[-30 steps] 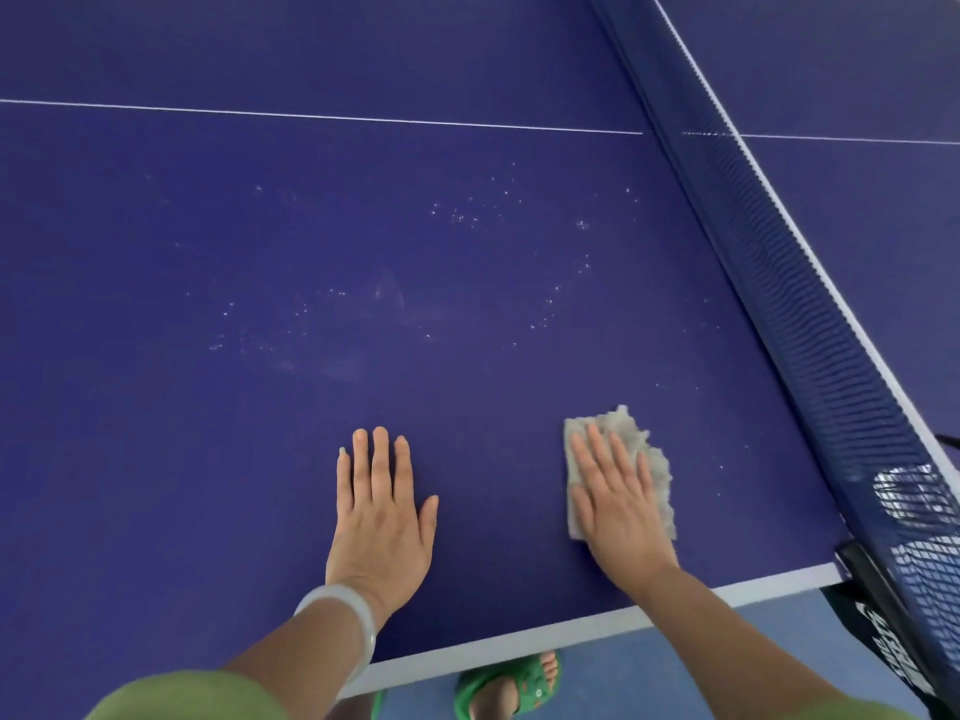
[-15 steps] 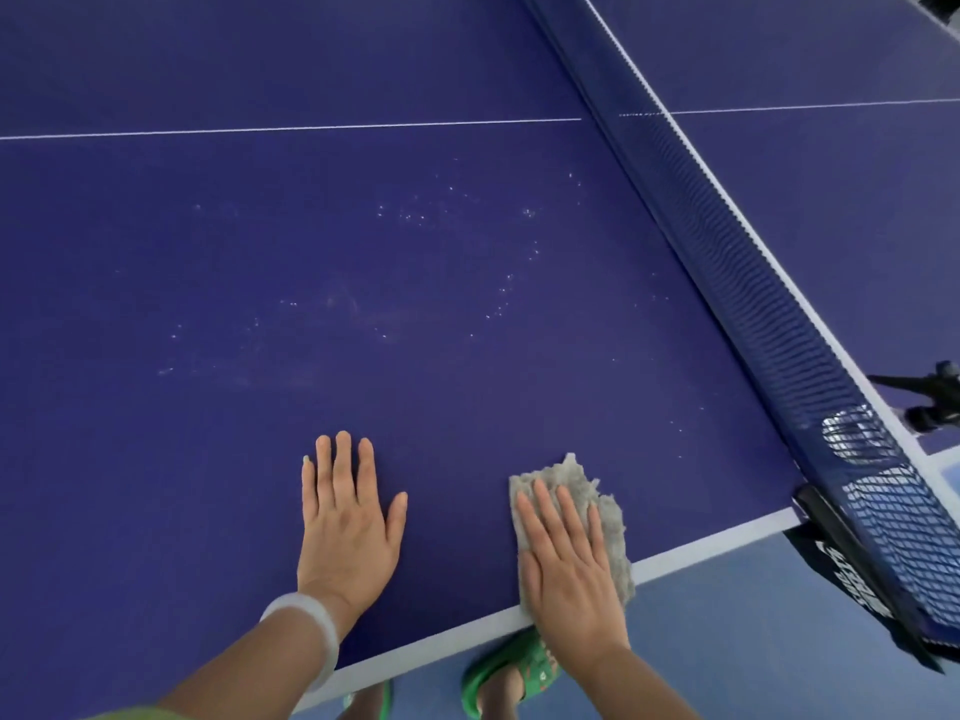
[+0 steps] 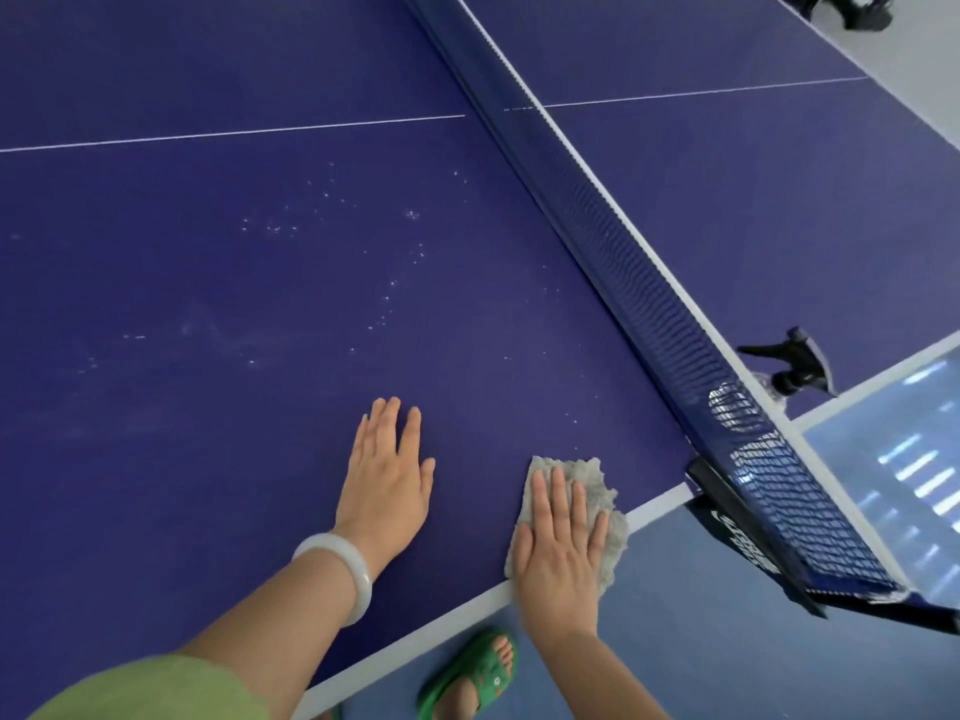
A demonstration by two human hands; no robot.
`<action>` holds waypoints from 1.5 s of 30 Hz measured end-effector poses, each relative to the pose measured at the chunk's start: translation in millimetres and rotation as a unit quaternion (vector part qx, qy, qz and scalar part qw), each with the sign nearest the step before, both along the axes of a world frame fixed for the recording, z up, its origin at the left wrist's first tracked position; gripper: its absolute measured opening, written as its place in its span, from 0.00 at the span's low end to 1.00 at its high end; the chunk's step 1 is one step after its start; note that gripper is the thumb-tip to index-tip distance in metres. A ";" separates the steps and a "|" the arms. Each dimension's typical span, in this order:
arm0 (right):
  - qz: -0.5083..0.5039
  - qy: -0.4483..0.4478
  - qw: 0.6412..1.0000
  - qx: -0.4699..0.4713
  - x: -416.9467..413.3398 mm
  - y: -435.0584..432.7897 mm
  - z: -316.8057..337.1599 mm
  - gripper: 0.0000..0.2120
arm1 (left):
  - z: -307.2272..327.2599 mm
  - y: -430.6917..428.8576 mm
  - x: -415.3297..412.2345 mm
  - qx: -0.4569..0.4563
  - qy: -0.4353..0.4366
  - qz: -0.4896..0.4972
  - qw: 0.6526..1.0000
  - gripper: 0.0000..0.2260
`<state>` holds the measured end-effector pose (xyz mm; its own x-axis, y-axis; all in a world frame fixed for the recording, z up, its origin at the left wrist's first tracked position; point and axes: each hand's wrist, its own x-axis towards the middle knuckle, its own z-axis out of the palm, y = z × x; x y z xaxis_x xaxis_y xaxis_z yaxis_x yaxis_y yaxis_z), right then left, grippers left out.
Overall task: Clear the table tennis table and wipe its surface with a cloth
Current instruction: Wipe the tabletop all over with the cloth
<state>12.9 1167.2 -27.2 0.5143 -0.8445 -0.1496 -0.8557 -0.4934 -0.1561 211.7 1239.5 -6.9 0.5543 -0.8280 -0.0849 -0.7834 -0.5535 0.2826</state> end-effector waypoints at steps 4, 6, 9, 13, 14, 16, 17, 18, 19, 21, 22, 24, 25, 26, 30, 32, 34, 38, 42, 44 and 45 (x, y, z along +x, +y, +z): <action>-0.057 0.032 0.998 0.002 -28.7 -53.2 -1.8 0.31 | -6.7 -37.2 -16.7 0.042 -0.005 0.051 0.998 0.29; -0.047 0.056 0.997 -0.005 -36.9 -81.8 -1.8 0.31 | -9.6 -41.6 -24.8 0.054 -0.039 0.059 0.996 0.29; -0.040 0.056 0.998 -0.003 -40.3 -114.9 -1.8 0.29 | -14.5 -43.3 -28.5 0.058 -0.063 0.060 0.995 0.31; -0.008 0.018 1.000 -0.015 -44.9 -126.2 0.1 0.29 | -18.1 -46.5 -30.1 0.049 -0.062 0.067 0.995 0.32; 0.002 0.010 1.000 -0.022 -49.2 -125.4 0.2 0.29 | -18.2 -46.9 -30.5 0.044 -0.065 0.069 0.994 0.32; 0.023 0.003 0.999 -0.032 -63.0 -124.5 -0.2 0.28 | -17.6 -48.1 -31.3 0.039 -0.068 0.074 0.994 0.32; 0.034 -0.003 0.999 -0.033 -71.6 -125.3 -0.7 0.27 | -16.8 -48.3 -31.7 0.038 -0.067 0.075 0.994 0.32; 0.046 -0.010 0.998 -0.031 -79.6 -126.7 -1.0 0.27 | -16.0 -48.6 -31.9 0.037 -0.068 0.076 0.994 0.32; 0.057 -0.015 0.998 -0.027 -86.0 -129.3 -1.3 0.27 | -16.0 -48.6 -32.2 0.038 -0.069 0.077 0.994 0.32; 0.073 -0.021 0.997 -0.017 -91.8 -135.5 -1.3 0.27 | -16.3 -49.0 -32.8 0.040 -0.073 0.078 0.993 0.32; 0.079 -0.022 0.997 -0.012 -91.5 -138.3 -1.1 0.27 | -16.4 -49.2 -32.6 0.042 -0.075 0.080 0.993 0.32; 0.099 -0.028 0.995 -0.002 -89.7 -144.1 -0.8 0.28 | -17.3 -49.4 -32.3 0.047 -0.079 0.081 0.992 0.32; 0.117 -0.031 0.993 0.004 -89.5 -148.6 -0.2 0.28 | -17.8 -49.7 -32.3 0.047 -0.081 0.081 0.992 0.32; 0.139 -0.032 0.990 0.009 -89.9 -154.7 0.8 0.28 | -18.1 -49.9 -32.4 0.047 -0.082 0.082 0.992 0.32; 0.242 -0.012 0.970 0.018 -88.8 -186.8 6.5 0.29 | -19.2 -51.0 -32.8 0.045 -0.088 0.087 0.991 0.32; 0.264 -0.003 0.964 0.018 -81.8 -196.7 7.7 0.29 | -19.5 -50.9 -32.8 0.045 -0.090 0.089 0.991 0.32; 0.261 0.004 0.965 0.010 -70.1 -198.5 7.8 0.29 | -19.0 -50.7 -33.3 0.046 -0.091 0.089 0.991 0.32; 0.273 0.003 0.962 0.007 -39.0 -187.5 4.3 0.28 | -18.4 -50.9 -34.4 0.044 -0.093 0.091 0.991 0.32; 0.224 0.011 0.974 -0.024 -44.5 -178.7 -2.5 0.28 | -18.7 -50.7 -33.7 0.044 -0.094 0.091 0.990 0.32; 0.128 0.025 0.990 -0.045 -54.5 -178.9 -3.6 0.29 | -18.5 -51.4 -34.3 0.045 -0.094 0.091 0.990 0.32; 0.091 0.032 0.994 -0.049 -56.0 -180.3 -3.7 0.29 | -18.0 -51.8 -34.5 0.047 -0.094 0.091 0.990 0.32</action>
